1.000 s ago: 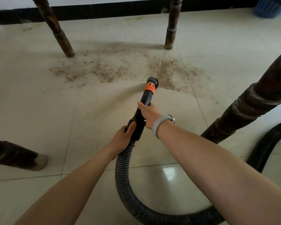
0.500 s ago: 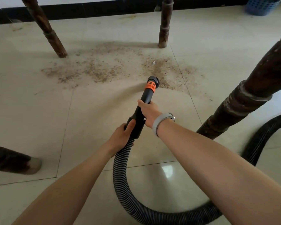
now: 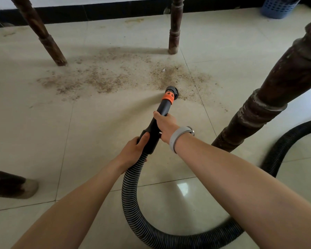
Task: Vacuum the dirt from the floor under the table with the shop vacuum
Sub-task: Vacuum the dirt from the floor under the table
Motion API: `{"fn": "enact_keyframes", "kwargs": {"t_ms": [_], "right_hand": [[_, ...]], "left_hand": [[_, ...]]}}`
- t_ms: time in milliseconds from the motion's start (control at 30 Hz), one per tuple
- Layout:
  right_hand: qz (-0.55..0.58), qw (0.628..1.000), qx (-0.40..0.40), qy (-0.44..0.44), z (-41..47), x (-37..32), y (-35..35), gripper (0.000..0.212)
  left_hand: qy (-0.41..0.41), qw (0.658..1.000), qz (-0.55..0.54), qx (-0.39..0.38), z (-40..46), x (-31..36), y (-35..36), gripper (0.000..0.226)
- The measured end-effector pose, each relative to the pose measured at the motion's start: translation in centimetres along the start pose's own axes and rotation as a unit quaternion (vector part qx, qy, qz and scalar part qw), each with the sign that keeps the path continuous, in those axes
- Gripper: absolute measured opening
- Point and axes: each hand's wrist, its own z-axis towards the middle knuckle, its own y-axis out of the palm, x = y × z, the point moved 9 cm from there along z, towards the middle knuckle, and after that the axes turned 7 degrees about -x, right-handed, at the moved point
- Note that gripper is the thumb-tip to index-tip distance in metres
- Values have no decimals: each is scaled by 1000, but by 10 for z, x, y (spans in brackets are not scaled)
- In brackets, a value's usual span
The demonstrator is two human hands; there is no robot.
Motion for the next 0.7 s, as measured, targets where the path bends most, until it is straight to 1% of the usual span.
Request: {"fn": "enact_keyframes", "kwargs": {"t_ms": [367, 700], "right_hand": [[12, 1000, 17, -4, -2, 0, -18, 30], [45, 998, 40, -8, -8, 3, -32, 31]], "left_hand": [[17, 999, 29, -22, 8, 6, 12, 51], [27, 997, 62, -39, 9, 15, 21, 48]]}}
